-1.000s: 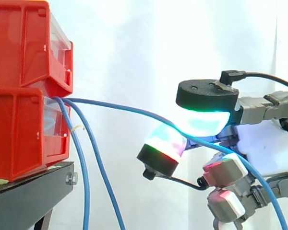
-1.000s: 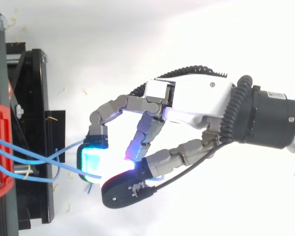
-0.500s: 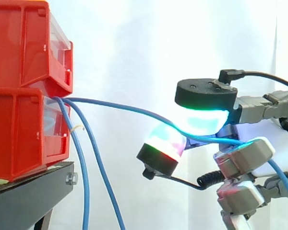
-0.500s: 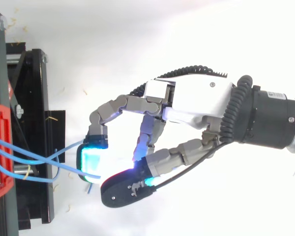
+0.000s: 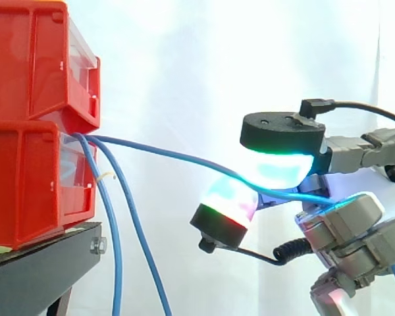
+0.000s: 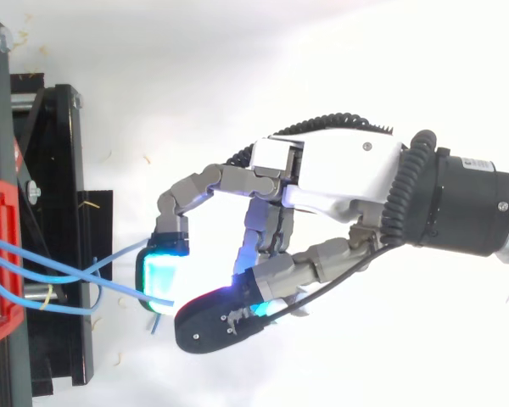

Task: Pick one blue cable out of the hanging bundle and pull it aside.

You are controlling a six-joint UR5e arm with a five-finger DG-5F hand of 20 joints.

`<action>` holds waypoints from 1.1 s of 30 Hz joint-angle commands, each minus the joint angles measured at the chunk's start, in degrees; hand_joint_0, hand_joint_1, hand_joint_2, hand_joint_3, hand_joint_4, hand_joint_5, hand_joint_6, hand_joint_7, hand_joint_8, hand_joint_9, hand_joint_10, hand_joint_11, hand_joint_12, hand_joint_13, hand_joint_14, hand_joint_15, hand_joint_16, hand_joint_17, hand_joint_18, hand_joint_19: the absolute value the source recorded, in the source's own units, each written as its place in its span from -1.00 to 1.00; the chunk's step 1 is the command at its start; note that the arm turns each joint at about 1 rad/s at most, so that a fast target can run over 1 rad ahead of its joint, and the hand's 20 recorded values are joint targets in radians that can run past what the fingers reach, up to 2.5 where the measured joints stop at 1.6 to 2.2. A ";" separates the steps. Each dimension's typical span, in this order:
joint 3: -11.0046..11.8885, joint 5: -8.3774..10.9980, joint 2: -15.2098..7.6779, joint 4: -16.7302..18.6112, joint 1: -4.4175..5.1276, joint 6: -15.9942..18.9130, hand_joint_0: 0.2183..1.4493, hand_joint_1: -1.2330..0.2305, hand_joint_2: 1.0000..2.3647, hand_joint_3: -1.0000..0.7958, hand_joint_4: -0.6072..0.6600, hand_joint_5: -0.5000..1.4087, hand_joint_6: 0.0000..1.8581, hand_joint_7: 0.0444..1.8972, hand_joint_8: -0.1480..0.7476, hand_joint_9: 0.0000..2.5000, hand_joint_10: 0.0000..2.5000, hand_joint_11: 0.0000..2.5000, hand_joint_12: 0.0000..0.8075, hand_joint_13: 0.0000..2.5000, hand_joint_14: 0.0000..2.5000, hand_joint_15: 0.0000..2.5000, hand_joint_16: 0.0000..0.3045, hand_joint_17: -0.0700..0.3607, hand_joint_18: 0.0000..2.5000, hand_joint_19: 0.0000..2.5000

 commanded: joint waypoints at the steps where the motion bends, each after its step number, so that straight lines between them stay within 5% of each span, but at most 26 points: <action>1: 0.00 0.01 0.00 -0.31 0.08 -0.26 -0.44 -0.18 -0.98 -0.10 -0.04 -0.51 -0.08 0.27 0.04 0.22 -0.97 0.01 0.00 0.40 -0.99 0.06 -0.60 -0.03 -0.12 -0.44; 18: 0.00 -0.07 0.00 -0.49 0.16 -4.48 -0.44 -0.07 -0.98 -0.21 0.06 -0.53 -0.07 0.35 -0.15 0.27 -0.98 0.32 -0.19 0.44 -0.99 0.21 -0.65 -0.12 -0.14 -0.36; 33: -0.09 0.10 0.00 -1.54 0.34 -8.70 -0.55 0.05 -1.00 -0.44 0.08 -0.53 -0.08 0.34 -0.08 0.28 -0.98 0.36 -0.09 0.47 -1.00 0.22 -0.61 -0.05 -0.09 -0.38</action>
